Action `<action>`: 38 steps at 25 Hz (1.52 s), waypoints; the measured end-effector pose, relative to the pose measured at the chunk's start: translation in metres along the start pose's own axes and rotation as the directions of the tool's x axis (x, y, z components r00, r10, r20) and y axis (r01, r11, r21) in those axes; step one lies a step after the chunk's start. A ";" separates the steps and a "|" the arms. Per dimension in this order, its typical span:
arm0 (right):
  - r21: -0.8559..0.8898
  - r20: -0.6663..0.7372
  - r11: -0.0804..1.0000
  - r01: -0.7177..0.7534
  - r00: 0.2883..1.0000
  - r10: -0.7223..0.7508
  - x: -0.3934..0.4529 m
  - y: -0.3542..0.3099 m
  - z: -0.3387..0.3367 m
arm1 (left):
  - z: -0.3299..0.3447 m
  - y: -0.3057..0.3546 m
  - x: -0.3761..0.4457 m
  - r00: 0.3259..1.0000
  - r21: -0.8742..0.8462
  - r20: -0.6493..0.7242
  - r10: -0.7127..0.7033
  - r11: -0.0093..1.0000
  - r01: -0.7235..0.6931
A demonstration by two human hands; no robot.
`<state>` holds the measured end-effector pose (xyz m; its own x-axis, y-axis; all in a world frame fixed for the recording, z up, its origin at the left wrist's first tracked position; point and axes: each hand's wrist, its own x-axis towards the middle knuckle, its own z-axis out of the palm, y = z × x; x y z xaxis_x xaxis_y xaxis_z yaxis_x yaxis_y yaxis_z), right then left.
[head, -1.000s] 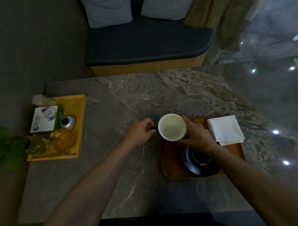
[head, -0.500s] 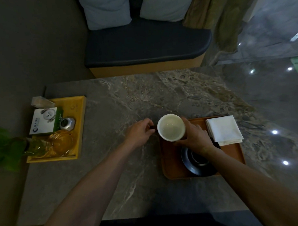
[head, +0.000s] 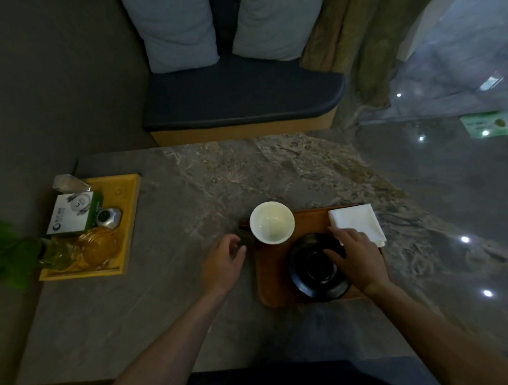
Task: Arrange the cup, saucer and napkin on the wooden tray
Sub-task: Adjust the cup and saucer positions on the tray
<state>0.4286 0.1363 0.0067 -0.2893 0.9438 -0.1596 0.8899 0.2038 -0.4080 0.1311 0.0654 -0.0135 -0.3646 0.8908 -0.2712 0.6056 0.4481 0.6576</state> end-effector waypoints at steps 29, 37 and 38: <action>-0.021 0.187 0.987 0.157 0.971 -0.151 -0.054 0.052 0.017 | 0.073 0.030 -0.064 0.949 0.453 0.239 0.206 0.841 -0.296; -0.022 0.172 0.992 0.121 0.978 -0.116 -0.062 0.037 0.023 | 0.062 0.022 -0.058 0.941 0.462 0.266 0.207 0.830 -0.313; -0.015 0.170 0.993 0.119 0.979 -0.115 -0.063 0.035 0.023 | 0.061 0.020 -0.058 0.941 0.459 0.267 0.207 0.831 -0.313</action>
<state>0.4701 0.0781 -0.0182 -0.4455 0.8560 -0.2621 0.8543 0.3189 -0.4105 0.2073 0.0270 -0.0271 -0.0289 0.9515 -0.3064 0.9424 0.1281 0.3090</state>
